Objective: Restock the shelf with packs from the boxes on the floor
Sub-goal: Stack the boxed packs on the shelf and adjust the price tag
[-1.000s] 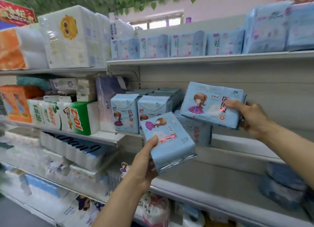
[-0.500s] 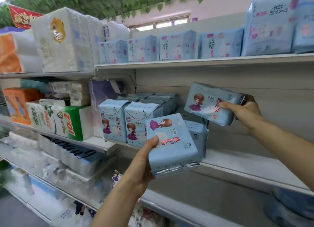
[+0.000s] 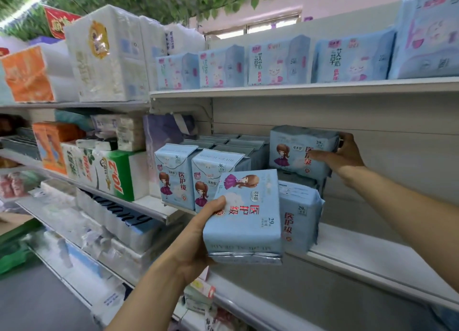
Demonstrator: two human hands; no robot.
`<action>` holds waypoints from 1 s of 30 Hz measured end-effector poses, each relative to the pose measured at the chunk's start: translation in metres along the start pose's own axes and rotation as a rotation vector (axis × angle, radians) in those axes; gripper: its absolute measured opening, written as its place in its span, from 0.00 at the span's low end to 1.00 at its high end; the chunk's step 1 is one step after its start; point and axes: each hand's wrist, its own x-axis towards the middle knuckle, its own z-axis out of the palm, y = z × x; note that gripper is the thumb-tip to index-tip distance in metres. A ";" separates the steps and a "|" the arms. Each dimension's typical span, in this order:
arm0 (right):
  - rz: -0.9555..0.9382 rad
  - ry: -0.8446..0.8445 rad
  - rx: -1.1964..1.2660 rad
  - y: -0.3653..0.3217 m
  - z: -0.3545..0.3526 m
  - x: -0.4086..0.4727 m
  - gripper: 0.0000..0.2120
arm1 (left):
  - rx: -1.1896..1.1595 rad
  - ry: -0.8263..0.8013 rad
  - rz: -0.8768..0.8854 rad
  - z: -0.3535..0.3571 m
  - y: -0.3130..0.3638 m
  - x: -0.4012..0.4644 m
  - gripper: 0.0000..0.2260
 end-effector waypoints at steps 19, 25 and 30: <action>0.113 -0.056 -0.316 0.001 0.009 0.018 0.51 | -0.066 -0.136 0.056 -0.011 0.004 0.010 0.31; -0.098 0.120 -0.219 -0.030 0.004 -0.028 0.14 | -0.173 -0.203 0.129 0.001 0.010 0.011 0.33; -0.110 -0.167 -0.090 -0.056 -0.004 -0.072 0.12 | -0.343 -0.273 0.223 0.021 0.006 0.012 0.22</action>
